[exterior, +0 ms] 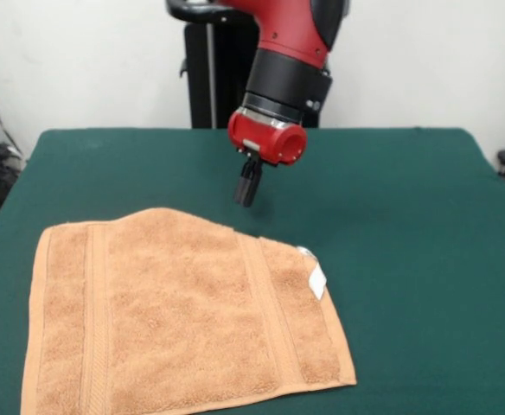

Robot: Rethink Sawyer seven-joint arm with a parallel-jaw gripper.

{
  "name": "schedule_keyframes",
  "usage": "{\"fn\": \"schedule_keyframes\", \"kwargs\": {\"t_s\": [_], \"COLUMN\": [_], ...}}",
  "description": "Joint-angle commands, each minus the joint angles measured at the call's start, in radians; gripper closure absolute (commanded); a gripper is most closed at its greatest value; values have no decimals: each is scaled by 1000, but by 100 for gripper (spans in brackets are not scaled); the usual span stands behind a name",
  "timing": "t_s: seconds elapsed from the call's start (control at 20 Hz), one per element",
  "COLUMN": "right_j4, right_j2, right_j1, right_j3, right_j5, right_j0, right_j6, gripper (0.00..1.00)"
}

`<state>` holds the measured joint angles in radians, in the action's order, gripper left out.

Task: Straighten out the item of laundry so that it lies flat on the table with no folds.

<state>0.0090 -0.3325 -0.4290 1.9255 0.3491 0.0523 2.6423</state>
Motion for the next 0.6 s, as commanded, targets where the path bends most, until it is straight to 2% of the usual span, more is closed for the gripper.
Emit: {"fn": "schedule_keyframes", "kwargs": {"t_s": [0.05,0.6], "right_j4": [-81,-135], "right_j2": [-1,-8], "right_j1": [37,30], "right_j3": [-133,-155], "right_j5": [-116,-147], "right_j0": [45,51], "right_j6": [-118,-50], "gripper": [100,100]}}
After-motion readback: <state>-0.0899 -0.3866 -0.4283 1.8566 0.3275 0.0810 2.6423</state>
